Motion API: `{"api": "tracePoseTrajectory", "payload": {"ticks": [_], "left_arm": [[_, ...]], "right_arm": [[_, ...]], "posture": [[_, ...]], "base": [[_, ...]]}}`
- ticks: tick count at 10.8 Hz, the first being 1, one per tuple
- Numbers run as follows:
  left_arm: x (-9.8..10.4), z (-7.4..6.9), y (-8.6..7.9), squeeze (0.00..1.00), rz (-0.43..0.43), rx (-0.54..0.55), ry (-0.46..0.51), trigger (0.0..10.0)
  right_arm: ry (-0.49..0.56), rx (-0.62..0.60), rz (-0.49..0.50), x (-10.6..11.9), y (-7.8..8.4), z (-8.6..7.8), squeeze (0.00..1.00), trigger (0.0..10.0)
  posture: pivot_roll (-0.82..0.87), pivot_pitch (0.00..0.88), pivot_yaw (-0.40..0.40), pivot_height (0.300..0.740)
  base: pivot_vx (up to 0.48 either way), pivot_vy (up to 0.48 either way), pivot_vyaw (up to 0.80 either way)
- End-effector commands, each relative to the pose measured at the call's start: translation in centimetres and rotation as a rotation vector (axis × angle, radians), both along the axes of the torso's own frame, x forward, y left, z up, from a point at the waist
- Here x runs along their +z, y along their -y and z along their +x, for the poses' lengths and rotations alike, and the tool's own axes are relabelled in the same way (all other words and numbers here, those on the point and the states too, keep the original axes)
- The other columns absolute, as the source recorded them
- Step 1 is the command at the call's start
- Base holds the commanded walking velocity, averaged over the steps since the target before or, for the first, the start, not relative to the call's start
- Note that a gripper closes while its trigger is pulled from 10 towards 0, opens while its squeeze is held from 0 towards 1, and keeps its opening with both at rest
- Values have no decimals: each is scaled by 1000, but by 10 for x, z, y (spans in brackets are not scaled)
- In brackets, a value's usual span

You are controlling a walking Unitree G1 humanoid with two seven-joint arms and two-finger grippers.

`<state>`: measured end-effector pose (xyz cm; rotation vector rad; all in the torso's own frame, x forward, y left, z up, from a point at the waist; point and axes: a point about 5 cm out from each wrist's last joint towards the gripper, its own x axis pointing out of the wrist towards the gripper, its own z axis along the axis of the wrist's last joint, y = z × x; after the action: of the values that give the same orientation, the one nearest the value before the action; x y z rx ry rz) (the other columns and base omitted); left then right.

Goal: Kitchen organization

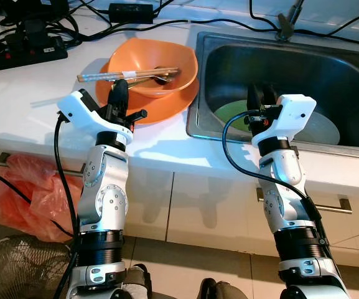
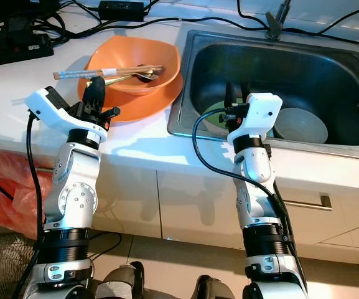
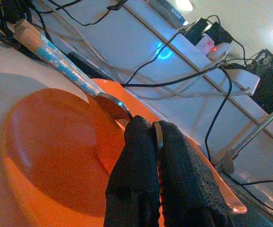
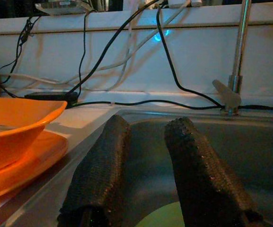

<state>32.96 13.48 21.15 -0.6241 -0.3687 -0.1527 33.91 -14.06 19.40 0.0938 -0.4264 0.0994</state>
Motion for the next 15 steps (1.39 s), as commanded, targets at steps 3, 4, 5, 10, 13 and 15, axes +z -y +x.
{"api": "tracePoseTrajectory", "payload": {"ticks": [3,4,5,10,13,15], "left_arm": [[3,-4,8,0,1,-24,3,10000],[7,-5,11,0,1,-38,12,9333],[11,-5,14,0,1,-52,23,4235],[40,-3,20,0,121,-8,-7,10000],[32,3,21,0,415,55,-123,10000],[28,1,28,0,576,8,-169,10000]], "right_arm": [[18,4,5,3,1,0,0,10000],[20,6,5,4,1,1,0,10000],[20,7,4,4,1,1,0,10000],[13,19,2,3,-2,2,0,10000],[9,23,1,3,-3,3,0,10000],[5,35,-3,2,-4,3,0,10000]], "posture": [[210,147,-37,740],[211,143,-38,740],[210,141,-38,740],[215,145,-36,740],[221,147,-35,740],[216,148,-34,740]], "base": [[0,0,0],[0,0,0],[0,0,0],[0,0,0],[0,0,0],[0,0,0]]}}
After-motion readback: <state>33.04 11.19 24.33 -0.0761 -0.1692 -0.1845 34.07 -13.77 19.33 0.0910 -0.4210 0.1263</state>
